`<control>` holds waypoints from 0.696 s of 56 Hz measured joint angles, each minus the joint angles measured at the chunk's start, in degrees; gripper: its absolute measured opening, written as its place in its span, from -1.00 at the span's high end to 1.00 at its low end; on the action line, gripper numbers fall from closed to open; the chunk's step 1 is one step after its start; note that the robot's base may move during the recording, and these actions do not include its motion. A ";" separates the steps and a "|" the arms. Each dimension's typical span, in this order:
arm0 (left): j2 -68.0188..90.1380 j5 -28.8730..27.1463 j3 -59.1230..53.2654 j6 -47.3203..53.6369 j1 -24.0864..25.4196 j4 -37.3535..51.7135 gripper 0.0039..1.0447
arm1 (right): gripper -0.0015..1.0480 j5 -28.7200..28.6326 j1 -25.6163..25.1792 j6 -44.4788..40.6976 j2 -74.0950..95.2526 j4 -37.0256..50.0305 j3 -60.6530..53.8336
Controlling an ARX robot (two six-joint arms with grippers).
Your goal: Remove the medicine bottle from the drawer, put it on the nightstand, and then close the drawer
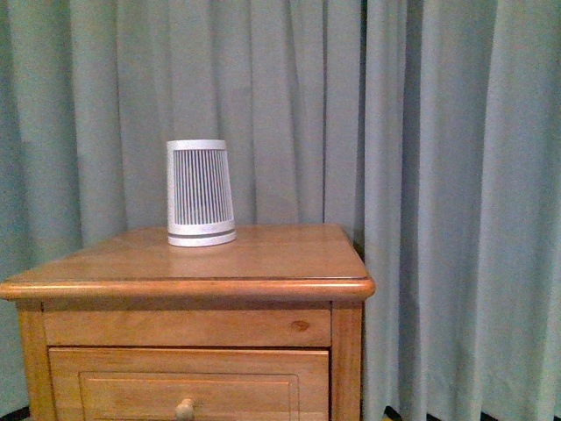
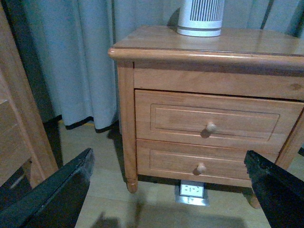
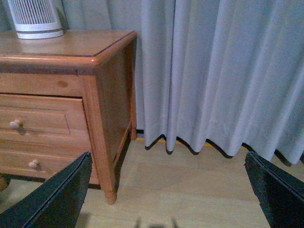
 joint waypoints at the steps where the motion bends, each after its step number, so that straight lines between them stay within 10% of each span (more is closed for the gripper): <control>1: 0.02 0.02 0.00 0.00 0.00 0.00 -0.87 | -0.87 0.00 0.00 0.00 0.00 0.00 0.00; 15: 9.40 9.29 4.00 -9.88 4.07 -11.61 -0.87 | -0.87 0.04 0.00 0.00 0.00 0.00 0.00; 39: 80.52 2.10 21.99 -9.92 -3.19 48.44 -0.87 | -0.87 0.02 0.00 0.00 0.00 0.00 0.00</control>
